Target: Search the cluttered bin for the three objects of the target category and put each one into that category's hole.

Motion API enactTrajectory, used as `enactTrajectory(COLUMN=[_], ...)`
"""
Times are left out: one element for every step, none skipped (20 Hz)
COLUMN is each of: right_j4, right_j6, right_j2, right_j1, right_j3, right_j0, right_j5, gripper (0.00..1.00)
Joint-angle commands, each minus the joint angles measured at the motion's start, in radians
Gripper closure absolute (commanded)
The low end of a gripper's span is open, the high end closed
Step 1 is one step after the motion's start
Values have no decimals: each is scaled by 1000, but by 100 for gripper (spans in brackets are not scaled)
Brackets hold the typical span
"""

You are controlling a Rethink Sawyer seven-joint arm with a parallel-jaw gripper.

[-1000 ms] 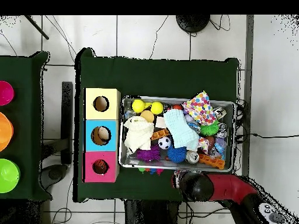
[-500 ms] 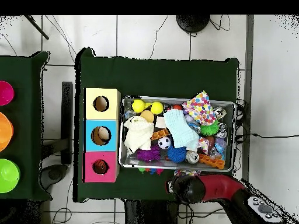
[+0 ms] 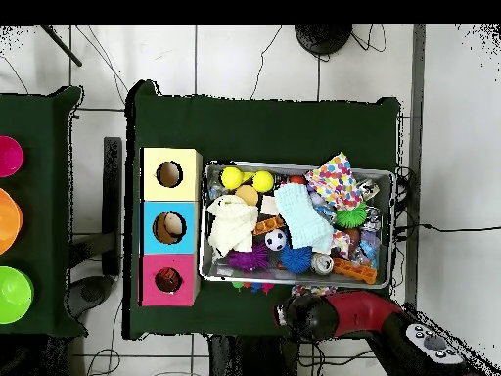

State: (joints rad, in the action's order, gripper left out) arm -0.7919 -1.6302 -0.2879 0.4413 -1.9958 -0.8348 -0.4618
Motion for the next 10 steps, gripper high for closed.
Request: enactTrajectory(right_j4=[-78,-88,-96,-106,-107,-108,-105,-96,-86,-78], right_j6=[40,26,17,7,9,12,26,46,66,83], right_j2=[-54,-40,-30,-20,-19,-19,-29,-41,-53,-62], right_j1=[-27,-18,-9,2,9,16,26,34,41,47], right_j3=[180,188,198,207,215,223,226,230,234,240], right_j0=[13,28,40,53,56,59,56,50,43,41], right_j5=[70,74,74,77,66,56,41,19,-2,-22], gripper=[0,0,0,0,0,0,0,0,0,0])
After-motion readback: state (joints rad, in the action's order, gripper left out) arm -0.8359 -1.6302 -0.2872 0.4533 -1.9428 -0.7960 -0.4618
